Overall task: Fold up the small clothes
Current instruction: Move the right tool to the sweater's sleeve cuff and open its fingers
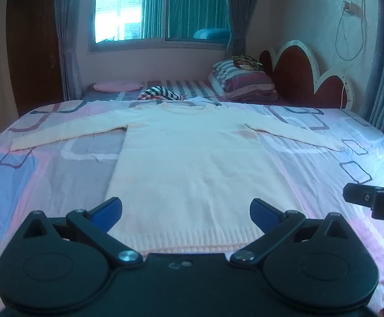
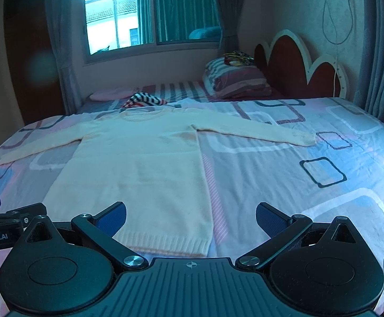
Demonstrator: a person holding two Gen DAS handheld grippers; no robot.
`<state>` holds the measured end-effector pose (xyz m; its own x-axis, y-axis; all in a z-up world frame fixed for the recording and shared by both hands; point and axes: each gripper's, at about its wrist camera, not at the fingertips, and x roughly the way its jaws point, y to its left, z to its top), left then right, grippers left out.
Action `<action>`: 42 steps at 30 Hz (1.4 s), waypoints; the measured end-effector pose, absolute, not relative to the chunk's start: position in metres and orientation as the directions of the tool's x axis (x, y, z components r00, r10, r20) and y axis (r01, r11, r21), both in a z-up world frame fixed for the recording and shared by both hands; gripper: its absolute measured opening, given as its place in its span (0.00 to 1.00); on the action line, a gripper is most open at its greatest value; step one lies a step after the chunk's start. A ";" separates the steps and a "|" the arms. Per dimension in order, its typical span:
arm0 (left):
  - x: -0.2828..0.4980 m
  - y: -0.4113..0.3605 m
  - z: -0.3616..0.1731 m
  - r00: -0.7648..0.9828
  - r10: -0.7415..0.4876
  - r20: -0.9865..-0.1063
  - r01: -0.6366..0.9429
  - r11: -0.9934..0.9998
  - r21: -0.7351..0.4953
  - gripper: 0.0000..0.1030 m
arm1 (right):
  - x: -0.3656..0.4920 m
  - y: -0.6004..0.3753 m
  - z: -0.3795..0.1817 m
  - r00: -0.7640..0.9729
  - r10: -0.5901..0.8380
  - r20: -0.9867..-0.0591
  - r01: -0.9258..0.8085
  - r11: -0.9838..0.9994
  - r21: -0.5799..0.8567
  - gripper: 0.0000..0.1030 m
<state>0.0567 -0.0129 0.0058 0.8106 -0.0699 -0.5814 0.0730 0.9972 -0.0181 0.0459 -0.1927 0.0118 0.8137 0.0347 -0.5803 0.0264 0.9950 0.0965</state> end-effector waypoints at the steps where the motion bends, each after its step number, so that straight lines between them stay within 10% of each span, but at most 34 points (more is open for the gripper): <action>1: 0.061 -0.012 0.005 0.811 -0.065 -0.582 0.068 0.998 -0.018 0.99 | 0.050 -0.194 0.011 0.814 0.032 -0.580 0.032 0.995 0.099 1.00; 14: 0.120 0.018 -0.009 0.768 -0.086 -0.634 -0.028 0.985 -0.167 1.00 | 0.106 -0.200 0.005 0.842 -0.053 -0.538 0.086 0.996 0.036 1.00; 34: 0.207 -0.002 -0.023 0.801 0.102 -0.590 -0.081 0.995 0.061 1.00 | 0.201 -0.251 -0.005 0.854 0.000 -0.520 0.105 0.979 0.173 1.00; 42: 0.247 -0.006 -0.032 0.777 -0.019 -0.629 0.020 1.000 -0.005 0.99 | 0.243 -0.289 -0.020 0.853 -0.067 -0.518 0.192 0.963 0.192 1.00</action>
